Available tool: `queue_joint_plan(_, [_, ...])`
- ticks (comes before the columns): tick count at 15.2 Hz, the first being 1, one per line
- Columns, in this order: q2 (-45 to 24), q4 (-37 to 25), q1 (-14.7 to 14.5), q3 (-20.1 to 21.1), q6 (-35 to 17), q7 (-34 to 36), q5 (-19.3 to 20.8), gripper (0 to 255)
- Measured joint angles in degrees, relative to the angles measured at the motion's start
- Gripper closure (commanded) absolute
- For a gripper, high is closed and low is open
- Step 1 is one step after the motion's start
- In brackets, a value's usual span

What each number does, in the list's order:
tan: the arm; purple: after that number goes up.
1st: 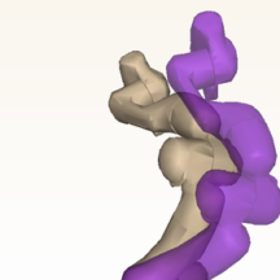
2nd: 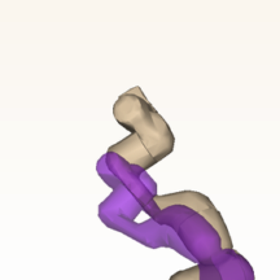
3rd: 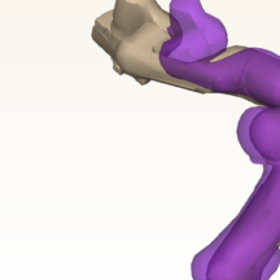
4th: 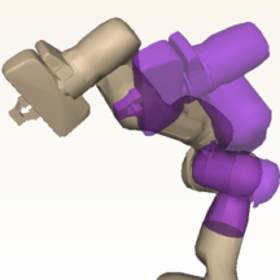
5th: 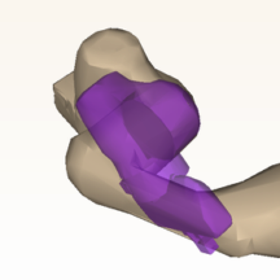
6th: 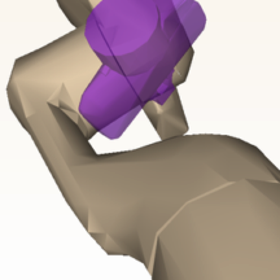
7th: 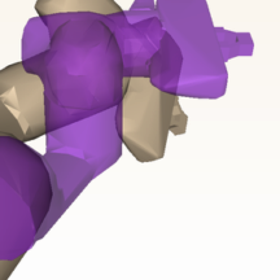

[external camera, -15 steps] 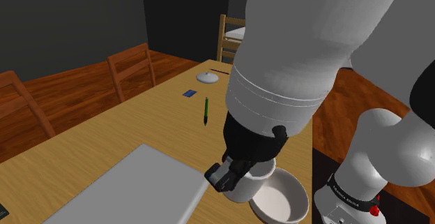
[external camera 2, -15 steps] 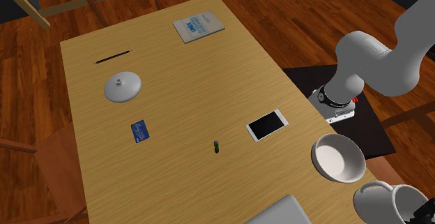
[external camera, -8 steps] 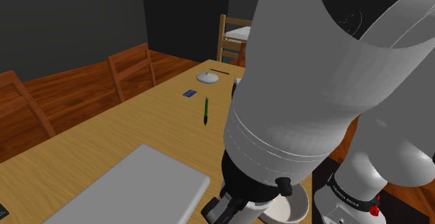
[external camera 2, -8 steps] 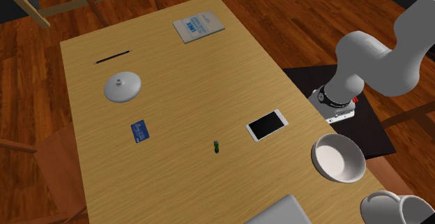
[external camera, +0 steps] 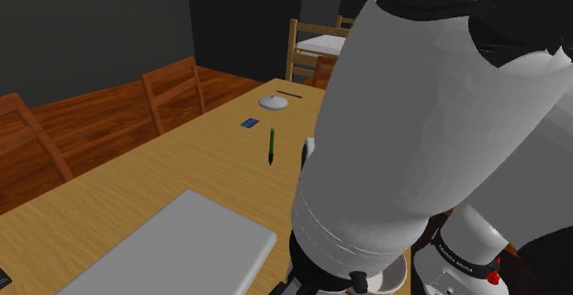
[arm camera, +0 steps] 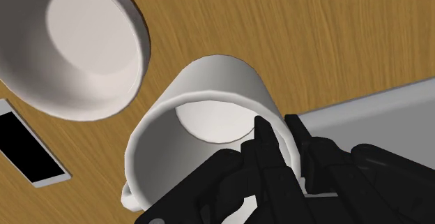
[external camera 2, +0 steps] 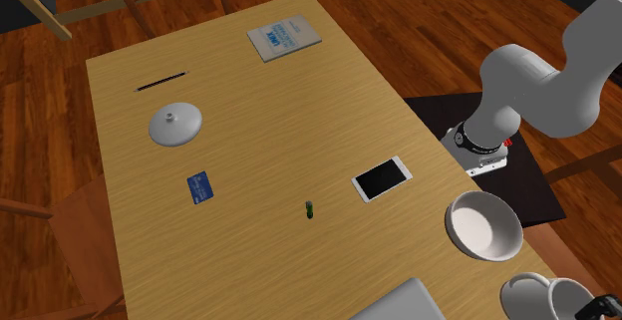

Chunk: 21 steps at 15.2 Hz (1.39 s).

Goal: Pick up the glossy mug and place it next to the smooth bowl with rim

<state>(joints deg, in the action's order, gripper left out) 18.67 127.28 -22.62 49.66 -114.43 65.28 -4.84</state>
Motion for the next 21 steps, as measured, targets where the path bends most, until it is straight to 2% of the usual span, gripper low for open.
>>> queue_joint_plan(9, [-3.60,4.51,1.22,2.88,-7.22,2.83,2.24,255])
queue_joint_plan(18, [-8.99,8.21,3.36,6.18,-14.45,7.34,6.98,255])
queue_joint_plan(21, [-9.71,8.37,3.63,6.54,-15.05,7.96,7.71,255])
